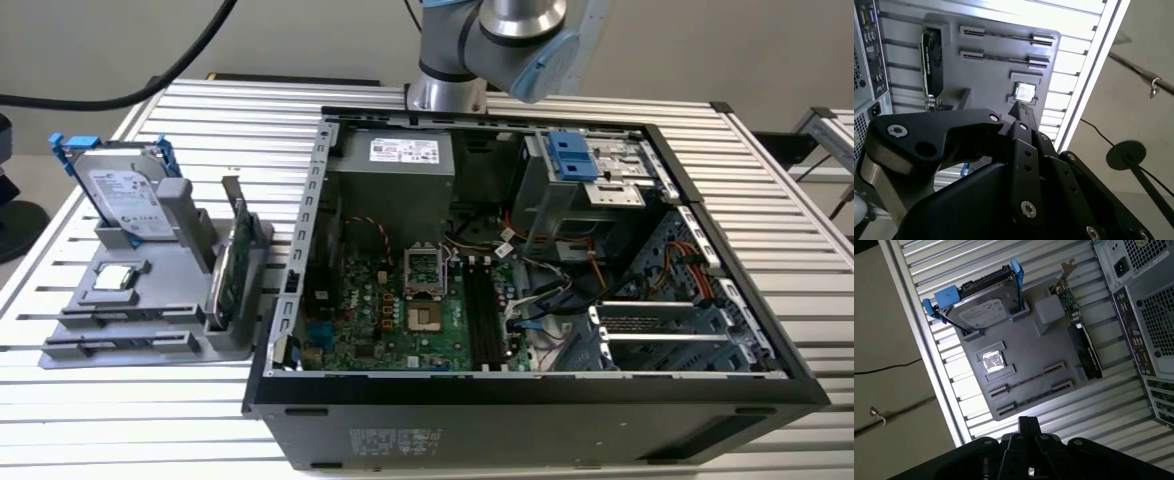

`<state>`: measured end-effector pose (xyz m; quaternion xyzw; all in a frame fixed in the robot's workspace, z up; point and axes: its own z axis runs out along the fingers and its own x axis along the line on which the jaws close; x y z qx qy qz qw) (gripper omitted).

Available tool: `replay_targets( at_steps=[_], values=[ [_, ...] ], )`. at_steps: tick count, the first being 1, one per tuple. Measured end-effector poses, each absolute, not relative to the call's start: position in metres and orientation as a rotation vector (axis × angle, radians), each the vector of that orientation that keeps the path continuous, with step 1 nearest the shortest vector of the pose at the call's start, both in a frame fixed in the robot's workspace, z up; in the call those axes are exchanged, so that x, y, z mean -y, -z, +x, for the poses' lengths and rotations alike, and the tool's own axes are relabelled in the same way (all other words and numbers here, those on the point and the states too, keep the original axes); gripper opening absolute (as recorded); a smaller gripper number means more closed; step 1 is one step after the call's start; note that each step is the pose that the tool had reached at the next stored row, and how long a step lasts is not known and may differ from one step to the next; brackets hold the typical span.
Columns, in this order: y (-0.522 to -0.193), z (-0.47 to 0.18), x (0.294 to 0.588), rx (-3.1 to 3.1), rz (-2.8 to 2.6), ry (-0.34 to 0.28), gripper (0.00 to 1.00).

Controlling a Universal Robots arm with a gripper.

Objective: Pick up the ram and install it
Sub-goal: 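Pick up the ram and move it above insertion slot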

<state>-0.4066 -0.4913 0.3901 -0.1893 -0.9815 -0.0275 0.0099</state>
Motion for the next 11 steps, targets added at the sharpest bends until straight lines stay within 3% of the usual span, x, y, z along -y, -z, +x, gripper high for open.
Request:
replay_targets(
  at_steps=[11],
  values=[
    [-0.3901, -0.4067, 0.4913, 3.047, -0.681, 0.087, 0.00]
  ],
)
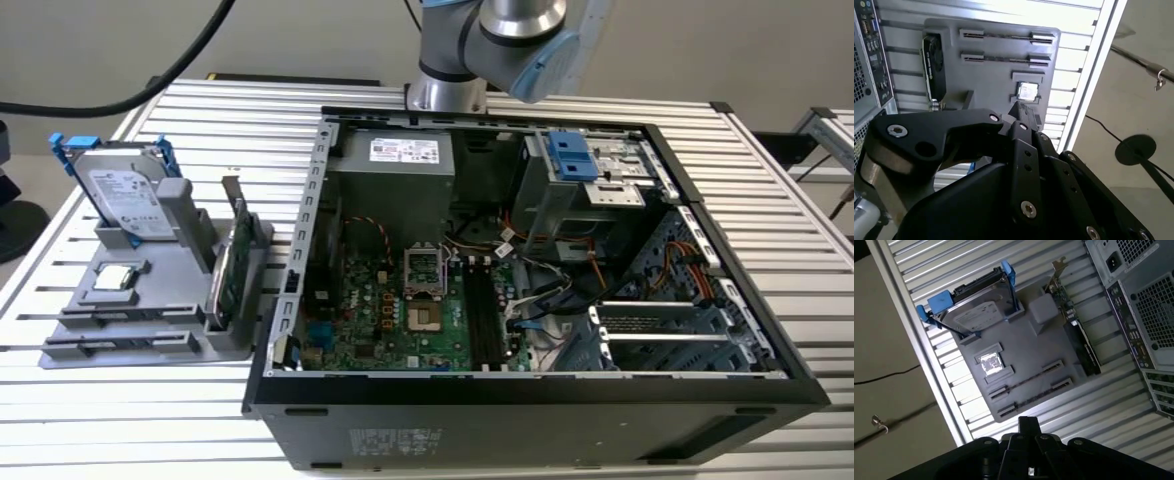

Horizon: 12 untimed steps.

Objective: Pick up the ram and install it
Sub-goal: 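Pick up the ram and move it above insertion slot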

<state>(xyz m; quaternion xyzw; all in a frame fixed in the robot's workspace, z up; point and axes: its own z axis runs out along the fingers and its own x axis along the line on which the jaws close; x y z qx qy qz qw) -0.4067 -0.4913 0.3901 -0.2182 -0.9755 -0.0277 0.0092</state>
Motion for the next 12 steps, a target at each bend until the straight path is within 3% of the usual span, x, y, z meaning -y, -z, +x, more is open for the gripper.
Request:
replay_targets(
  at_steps=[12],
  values=[
    [-0.3901, -0.4066, 0.4913, 3.027, -0.771, 0.088, 0.00]
  ],
)
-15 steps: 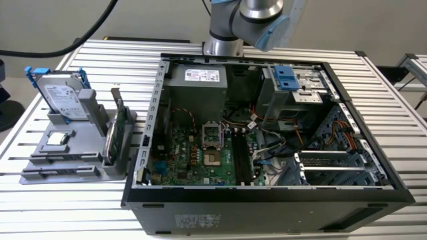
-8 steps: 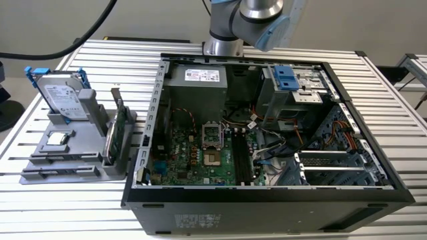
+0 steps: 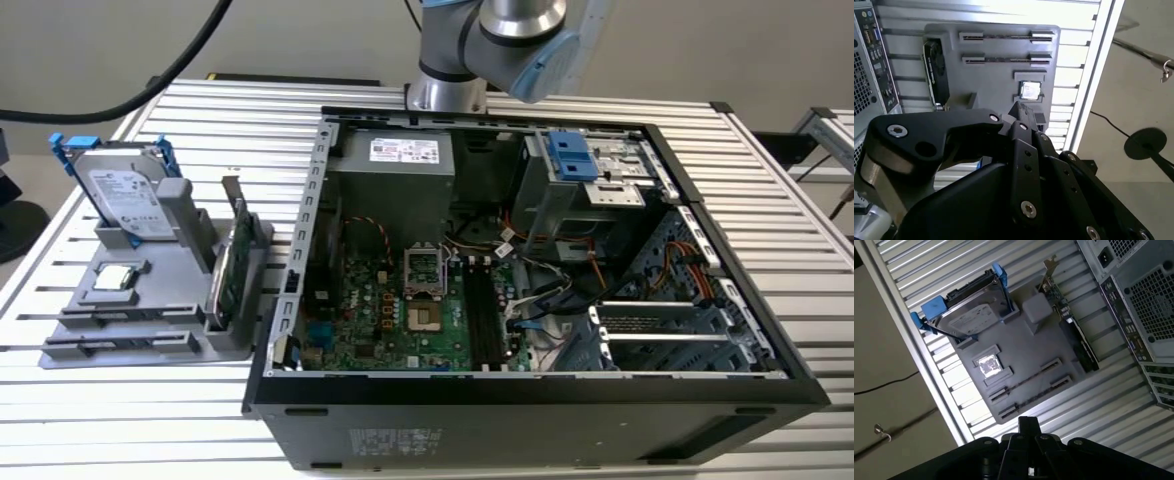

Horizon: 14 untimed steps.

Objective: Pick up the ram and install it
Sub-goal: 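Pick up the ram and move it above insertion slot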

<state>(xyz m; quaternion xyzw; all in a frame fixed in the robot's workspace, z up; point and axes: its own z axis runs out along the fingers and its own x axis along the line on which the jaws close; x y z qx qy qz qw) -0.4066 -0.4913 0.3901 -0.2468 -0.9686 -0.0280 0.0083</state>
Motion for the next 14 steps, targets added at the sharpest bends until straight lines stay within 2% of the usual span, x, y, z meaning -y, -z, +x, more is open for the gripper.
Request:
replay_targets(
  at_steps=[14],
  values=[
    [-0.3901, -0.4067, 0.4913, 3.005, -0.857, 0.088, 0.00]
  ],
)
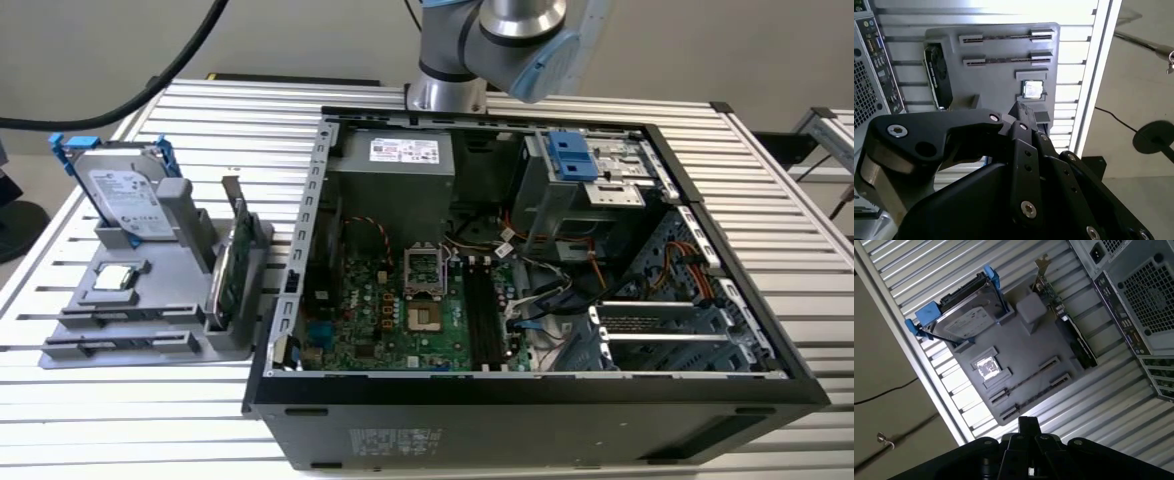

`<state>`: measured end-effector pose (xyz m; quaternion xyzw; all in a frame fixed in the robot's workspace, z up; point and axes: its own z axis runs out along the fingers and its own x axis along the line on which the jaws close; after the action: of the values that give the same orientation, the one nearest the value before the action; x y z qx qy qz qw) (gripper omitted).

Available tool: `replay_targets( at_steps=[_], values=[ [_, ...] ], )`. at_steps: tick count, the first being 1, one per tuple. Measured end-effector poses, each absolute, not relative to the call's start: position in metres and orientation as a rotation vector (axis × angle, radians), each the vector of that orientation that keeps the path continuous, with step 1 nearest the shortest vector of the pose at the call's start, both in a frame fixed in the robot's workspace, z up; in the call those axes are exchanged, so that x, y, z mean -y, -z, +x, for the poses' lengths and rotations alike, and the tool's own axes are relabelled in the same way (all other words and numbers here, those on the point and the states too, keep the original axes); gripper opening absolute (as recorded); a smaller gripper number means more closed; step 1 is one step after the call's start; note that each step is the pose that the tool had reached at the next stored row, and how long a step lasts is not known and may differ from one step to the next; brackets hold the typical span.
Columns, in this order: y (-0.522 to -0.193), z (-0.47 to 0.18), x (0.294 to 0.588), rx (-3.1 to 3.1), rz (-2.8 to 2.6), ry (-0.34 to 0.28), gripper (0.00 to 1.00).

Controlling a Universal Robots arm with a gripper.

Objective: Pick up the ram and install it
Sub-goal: 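Pick up the ram and move it above insertion slot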

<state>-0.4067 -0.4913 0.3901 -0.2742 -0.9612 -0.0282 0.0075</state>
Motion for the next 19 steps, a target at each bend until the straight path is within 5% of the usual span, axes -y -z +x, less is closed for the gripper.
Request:
replay_targets(
  at_steps=[19],
  values=[
    [-0.3901, -0.4067, 0.4913, 2.966, -0.994, 0.089, 0.00]
  ],
)
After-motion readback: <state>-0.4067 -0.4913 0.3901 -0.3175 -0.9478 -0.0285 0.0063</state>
